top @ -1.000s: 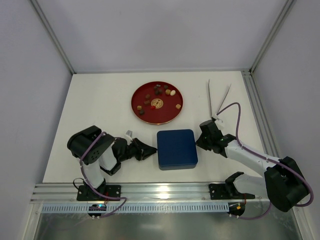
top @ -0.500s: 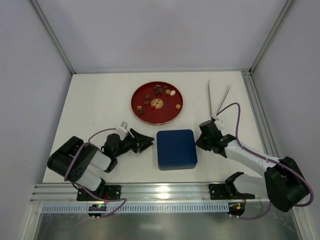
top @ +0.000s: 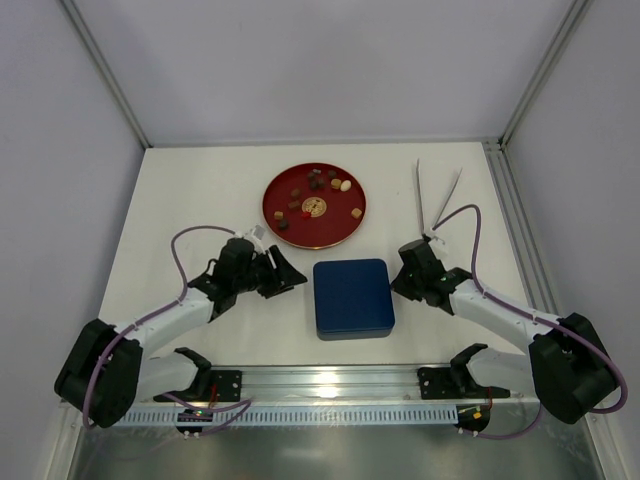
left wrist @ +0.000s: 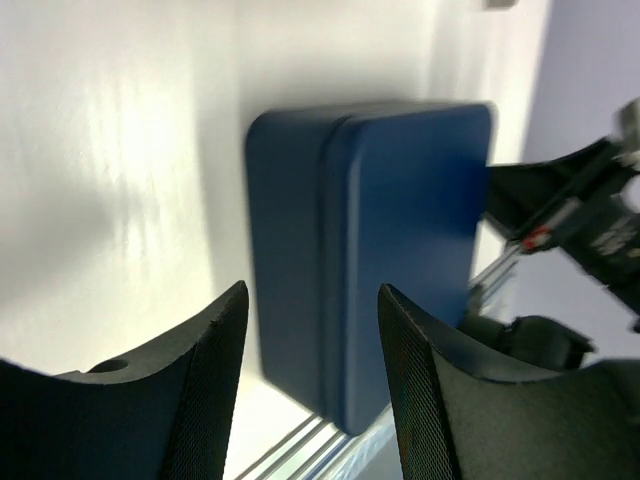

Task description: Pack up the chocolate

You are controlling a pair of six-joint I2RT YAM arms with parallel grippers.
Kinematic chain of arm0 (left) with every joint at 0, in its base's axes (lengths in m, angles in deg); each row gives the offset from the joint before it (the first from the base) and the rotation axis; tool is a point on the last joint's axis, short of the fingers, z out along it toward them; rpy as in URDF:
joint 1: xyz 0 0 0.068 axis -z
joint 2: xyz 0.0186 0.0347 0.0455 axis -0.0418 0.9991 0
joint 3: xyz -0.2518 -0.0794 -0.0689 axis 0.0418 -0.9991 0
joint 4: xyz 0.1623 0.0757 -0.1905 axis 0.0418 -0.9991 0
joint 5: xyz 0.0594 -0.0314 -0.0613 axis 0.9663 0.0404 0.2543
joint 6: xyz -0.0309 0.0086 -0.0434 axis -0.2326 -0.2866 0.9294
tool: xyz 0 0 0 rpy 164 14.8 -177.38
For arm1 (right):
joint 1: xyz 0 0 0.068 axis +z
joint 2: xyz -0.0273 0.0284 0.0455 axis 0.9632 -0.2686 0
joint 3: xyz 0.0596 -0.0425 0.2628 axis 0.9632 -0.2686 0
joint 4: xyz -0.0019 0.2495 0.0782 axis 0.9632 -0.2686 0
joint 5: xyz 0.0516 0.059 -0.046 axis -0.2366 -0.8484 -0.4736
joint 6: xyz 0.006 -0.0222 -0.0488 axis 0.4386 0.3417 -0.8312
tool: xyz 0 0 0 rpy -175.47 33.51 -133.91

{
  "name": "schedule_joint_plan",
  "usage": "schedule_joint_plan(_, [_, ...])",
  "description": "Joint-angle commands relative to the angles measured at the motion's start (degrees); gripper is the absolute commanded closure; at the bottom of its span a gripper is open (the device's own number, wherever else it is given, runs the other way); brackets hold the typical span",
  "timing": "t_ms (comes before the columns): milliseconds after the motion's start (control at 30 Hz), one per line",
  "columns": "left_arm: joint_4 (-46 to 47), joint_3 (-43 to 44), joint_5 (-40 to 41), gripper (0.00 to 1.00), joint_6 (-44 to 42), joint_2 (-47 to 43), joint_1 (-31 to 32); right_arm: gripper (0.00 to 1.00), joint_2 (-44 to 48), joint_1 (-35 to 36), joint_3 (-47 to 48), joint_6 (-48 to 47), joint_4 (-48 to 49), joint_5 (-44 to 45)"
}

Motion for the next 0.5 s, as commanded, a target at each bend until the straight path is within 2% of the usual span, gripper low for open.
schedule_joint_plan(0, [-10.81, 1.36, 2.46, 0.46, -5.24, 0.8, 2.16, 0.84, -0.19, 0.39, 2.34, -0.52, 1.28, 0.75])
schedule_joint_plan(267, [-9.32, 2.59, 3.69, 0.44, -5.51, 1.86, 6.64, 0.84, -0.1, 0.48, 2.17, -0.34, 1.63, 0.49])
schedule_joint_plan(467, [-8.79, 2.68, 4.57, 0.44, -4.98, 1.24, 7.53, 0.84, -0.1, 0.48, 2.08, -0.34, 1.72, 0.31])
